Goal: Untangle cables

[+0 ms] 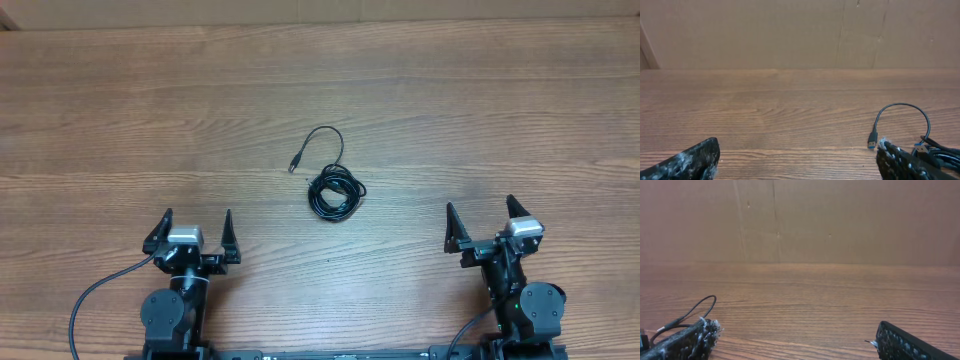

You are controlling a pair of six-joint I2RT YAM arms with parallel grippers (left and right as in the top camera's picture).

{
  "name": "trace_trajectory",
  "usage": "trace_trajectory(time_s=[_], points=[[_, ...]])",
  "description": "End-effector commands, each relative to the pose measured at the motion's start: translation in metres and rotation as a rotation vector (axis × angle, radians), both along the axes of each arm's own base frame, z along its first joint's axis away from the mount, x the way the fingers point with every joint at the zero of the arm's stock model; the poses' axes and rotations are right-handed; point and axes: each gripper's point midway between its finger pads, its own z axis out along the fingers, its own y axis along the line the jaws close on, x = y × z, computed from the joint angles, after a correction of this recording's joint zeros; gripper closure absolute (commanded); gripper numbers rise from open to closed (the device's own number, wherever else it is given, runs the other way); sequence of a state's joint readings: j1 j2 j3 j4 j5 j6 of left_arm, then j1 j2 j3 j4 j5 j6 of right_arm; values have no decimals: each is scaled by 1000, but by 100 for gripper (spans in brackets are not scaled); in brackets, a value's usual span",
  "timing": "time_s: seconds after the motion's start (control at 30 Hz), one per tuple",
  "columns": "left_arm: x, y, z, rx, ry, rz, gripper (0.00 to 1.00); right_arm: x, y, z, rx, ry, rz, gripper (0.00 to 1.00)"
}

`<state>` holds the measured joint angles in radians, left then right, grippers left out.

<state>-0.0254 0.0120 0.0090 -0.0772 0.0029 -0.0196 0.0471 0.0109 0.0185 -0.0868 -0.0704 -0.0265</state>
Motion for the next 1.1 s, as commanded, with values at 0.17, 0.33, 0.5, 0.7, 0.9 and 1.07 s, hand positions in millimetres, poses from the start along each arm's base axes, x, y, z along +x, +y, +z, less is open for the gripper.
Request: trace_trajectory(time_s=[0.17, 0.33, 0.5, 0.7, 0.9, 1.07], points=[[-1, -15, 33, -71, -135, -90, 1, 0, -2, -2, -5, -4, -13, 0], [-11, -31, 78, -59, -320, -190, 0, 0, -2, -2, -5, -4, -13, 0], [-22, -43, 105, -42, -422, -263, 0, 0, -2, -2, -5, -4, -13, 0], [-33, -41, 140, -36, -475, -257, 0, 0, -2, -2, -5, -4, -13, 0], [-29, -42, 171, -37, -432, -261, 0, 0, -2, -2, -5, -4, -13, 0], [-6, -62, 188, -32, -291, -373, 0, 0, -2, -2, -5, -4, -13, 0]])
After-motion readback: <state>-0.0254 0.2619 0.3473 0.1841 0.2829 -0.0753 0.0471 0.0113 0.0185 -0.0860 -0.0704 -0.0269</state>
